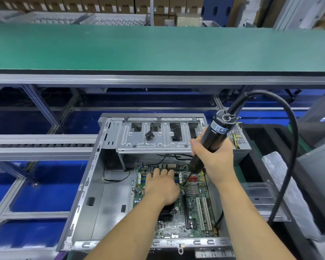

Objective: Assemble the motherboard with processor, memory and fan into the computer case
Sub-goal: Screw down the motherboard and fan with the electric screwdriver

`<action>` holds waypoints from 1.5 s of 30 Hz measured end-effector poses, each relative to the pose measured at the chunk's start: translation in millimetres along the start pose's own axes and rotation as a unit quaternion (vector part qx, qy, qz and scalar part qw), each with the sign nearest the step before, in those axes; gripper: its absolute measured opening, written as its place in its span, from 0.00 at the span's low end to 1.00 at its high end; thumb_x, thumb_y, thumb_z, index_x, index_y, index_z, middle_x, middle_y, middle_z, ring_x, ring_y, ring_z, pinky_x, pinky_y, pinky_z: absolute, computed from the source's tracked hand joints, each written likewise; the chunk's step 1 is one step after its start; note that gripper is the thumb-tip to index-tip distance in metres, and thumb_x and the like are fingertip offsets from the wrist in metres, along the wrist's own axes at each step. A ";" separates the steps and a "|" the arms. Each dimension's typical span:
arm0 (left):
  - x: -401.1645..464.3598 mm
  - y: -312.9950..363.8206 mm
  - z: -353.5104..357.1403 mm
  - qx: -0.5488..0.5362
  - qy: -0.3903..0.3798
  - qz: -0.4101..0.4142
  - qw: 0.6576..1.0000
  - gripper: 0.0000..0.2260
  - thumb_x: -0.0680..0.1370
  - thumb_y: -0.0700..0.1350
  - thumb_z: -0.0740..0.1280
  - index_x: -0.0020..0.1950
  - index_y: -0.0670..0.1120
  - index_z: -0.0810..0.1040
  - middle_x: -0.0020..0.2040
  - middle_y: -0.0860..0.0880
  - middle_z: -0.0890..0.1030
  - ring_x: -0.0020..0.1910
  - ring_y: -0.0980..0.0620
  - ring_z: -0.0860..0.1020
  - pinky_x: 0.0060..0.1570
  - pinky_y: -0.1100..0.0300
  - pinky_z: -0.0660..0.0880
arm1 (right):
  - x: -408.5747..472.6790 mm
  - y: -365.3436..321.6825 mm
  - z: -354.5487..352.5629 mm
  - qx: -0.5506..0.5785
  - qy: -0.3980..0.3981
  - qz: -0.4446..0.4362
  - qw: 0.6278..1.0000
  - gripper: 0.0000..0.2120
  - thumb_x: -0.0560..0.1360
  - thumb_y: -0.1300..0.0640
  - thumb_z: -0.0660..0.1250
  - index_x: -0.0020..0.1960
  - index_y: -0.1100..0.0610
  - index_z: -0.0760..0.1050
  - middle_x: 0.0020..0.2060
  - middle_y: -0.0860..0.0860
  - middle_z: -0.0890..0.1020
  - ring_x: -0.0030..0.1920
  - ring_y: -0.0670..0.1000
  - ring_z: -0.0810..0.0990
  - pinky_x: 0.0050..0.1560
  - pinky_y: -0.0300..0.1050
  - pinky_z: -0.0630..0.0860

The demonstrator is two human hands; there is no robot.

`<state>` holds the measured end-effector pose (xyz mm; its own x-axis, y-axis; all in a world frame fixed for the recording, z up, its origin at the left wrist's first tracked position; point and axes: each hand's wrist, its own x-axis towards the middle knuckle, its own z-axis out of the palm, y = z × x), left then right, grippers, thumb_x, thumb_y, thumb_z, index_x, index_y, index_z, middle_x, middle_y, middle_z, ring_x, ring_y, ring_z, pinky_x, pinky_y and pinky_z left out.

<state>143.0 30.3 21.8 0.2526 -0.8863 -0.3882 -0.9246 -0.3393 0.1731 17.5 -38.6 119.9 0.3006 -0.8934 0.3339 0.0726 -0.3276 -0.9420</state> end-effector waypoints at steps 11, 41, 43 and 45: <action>0.8 0.6 1.1 0.011 -0.006 -0.003 1.000 0.29 0.81 0.56 0.52 0.81 0.49 0.53 0.78 0.49 0.61 0.76 0.43 0.57 0.73 0.44 0.55 | 0.0 1.7 7.1 0.025 -0.036 0.017 0.999 0.25 0.65 0.45 0.74 0.41 0.69 0.74 0.31 0.52 0.79 0.33 0.50 0.79 0.41 0.41 0.77; -9.1 -2.1 -48.2 -0.223 0.407 0.032 0.885 0.08 0.77 0.44 0.66 0.38 0.47 0.74 0.34 0.53 0.74 0.34 0.52 0.72 0.34 0.58 0.66 | -0.3 -21.8 -9.4 0.002 0.094 -0.024 0.995 0.17 0.67 0.45 0.77 0.39 0.55 0.74 0.33 0.62 0.79 0.37 0.65 0.79 0.48 0.68 0.78; -3.8 -17.4 -64.1 -0.235 0.443 0.016 0.865 0.03 0.78 0.42 0.66 0.45 0.45 0.78 0.39 0.52 0.76 0.38 0.51 0.74 0.36 0.57 0.70 | -1.5 -24.8 -8.7 0.004 0.093 -0.027 0.995 0.17 0.67 0.45 0.77 0.40 0.57 0.74 0.34 0.61 0.79 0.37 0.64 0.79 0.48 0.68 0.78; 4.0 -34.4 -78.5 -0.256 0.422 -0.024 0.869 0.06 0.81 0.43 0.63 0.53 0.46 0.79 0.46 0.50 0.78 0.44 0.49 0.76 0.42 0.53 0.74 | -3.0 -27.1 -6.5 0.007 0.091 -0.027 0.995 0.22 0.67 0.45 0.77 0.42 0.62 0.74 0.34 0.61 0.79 0.38 0.63 0.79 0.49 0.67 0.78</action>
<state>198.2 13.8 85.4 0.6061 -0.7100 0.3585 -0.7135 -0.2862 0.6395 8.4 -29.0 144.6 0.1190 -0.9157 0.3839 0.0974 -0.3740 -0.9223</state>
